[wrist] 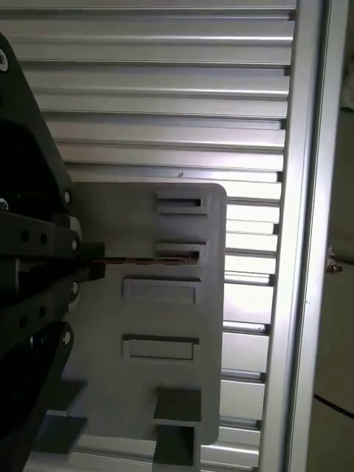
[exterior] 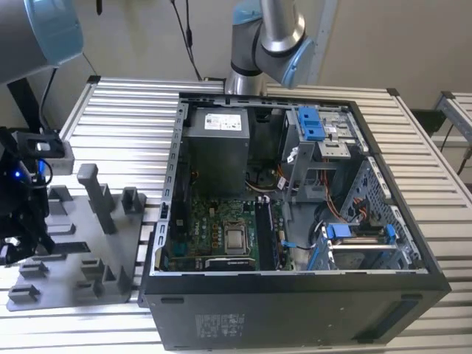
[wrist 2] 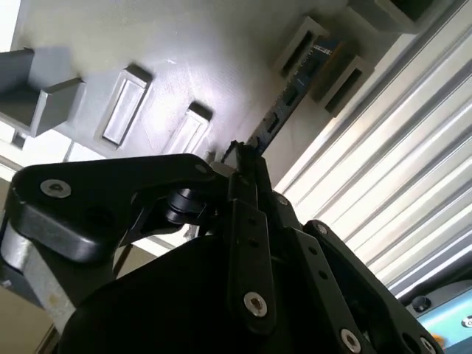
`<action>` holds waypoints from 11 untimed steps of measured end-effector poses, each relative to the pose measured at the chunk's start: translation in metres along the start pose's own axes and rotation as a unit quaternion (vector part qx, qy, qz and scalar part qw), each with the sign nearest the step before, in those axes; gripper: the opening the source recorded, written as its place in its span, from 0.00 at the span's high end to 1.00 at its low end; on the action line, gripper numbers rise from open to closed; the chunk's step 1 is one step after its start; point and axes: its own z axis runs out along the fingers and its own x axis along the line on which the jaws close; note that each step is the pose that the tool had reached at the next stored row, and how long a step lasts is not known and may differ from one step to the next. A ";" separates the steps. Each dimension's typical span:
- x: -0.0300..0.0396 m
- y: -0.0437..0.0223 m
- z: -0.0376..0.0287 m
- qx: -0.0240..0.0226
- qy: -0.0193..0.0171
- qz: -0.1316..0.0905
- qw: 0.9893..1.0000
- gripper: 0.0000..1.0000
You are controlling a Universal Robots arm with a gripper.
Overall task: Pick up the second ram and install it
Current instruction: 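Pick up the second ram and move it above second insertion slot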
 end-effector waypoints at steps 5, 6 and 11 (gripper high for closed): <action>-0.0005 -0.0001 -0.0102 0.001 0.000 0.015 1.000 0.86; -0.0006 -0.0001 -0.0112 0.001 0.000 0.020 1.000 0.86; -0.0011 0.0001 -0.0203 0.001 0.000 0.024 1.000 0.86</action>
